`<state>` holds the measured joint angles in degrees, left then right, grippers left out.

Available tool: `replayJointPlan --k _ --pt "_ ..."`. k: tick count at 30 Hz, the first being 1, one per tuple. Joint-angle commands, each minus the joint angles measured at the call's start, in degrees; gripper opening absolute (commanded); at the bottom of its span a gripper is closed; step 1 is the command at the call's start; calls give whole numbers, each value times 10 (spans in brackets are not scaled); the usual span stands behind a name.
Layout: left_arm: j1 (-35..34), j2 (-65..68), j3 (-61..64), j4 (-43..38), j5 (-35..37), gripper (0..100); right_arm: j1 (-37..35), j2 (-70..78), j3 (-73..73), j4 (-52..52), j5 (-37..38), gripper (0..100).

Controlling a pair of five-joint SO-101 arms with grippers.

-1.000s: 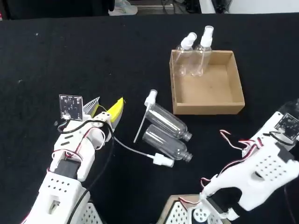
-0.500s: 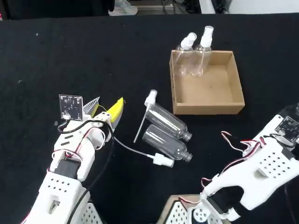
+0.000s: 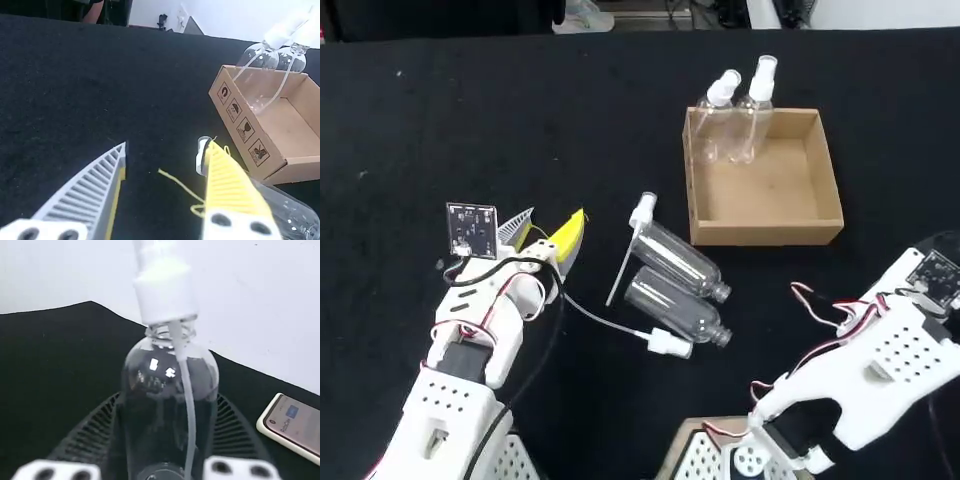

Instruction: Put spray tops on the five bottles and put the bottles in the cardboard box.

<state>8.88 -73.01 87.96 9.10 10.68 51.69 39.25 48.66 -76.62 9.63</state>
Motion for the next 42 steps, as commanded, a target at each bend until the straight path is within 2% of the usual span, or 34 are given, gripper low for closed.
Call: replayJointPlan --k 1,5,15,24,38,42 --pt "6 -8 -9 -14 -6 245 -8 -7 22 -12 -1 236" --pt "6 -7 -9 -14 -6 245 -23 -7 36 -12 -1 321" --pt "4 -8 -9 -14 -6 245 -17 -7 34 -15 -1 293" --pt "4 -5 45 -126 -7 245 -17 -20 60 -69 3 294" --pt "3 -5 47 -127 -7 245 -17 -284 264 -68 1 294" --pt "3 -7 48 -127 -7 245 -18 -359 312 -28 3 291"
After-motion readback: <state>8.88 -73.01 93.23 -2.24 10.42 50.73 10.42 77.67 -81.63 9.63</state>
